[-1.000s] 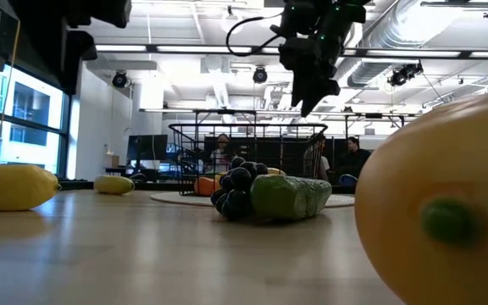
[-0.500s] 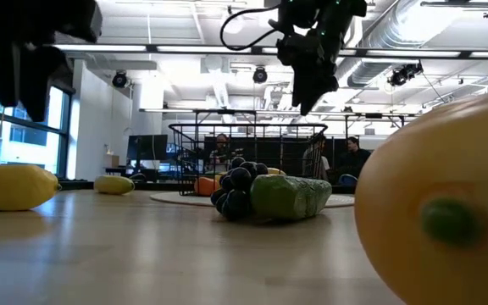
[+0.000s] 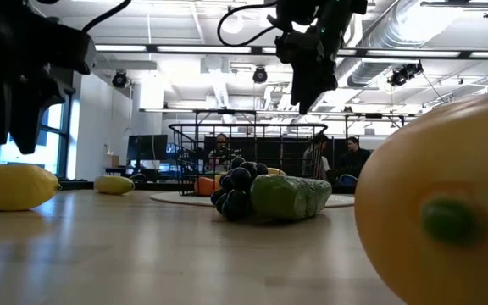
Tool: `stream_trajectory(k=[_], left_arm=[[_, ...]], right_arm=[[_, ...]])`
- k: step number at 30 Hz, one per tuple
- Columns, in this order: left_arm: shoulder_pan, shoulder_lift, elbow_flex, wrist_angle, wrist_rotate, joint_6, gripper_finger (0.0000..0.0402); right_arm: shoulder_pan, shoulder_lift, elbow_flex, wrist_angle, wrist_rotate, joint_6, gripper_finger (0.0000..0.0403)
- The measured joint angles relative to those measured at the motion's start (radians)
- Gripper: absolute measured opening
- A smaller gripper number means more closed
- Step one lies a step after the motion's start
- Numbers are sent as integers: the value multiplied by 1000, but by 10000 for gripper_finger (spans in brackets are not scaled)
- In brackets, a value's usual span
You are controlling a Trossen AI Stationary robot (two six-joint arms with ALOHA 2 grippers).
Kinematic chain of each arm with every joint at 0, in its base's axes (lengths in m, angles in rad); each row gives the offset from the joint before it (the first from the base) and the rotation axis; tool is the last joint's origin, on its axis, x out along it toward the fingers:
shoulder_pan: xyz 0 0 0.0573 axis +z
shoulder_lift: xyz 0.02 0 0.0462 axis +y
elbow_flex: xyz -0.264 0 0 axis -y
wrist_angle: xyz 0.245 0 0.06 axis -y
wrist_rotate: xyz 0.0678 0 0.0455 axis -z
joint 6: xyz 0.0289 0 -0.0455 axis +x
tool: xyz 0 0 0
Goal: Build produce basket
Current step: Put the top yellow lemon into the black wire basket
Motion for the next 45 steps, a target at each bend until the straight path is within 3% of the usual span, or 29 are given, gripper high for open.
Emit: stream_trajectory(k=[10,25,29,37,45], left_arm=[[18,17,-67,130,-5,2,291],[59,199,-74,166,20,30,289],[61,212,-71,178,31,57,261],[68,151,-56,181,57,34,161],[185,66,-9,179,32,3,156]], right_arm=[[0,0,0,3,0,19,243],[0,0,0,7,0,19,243],[0,0,0,6,0,19,243],[-3,0,0,4,0,23,243],[-4,-43,0,15,46,45,243]])
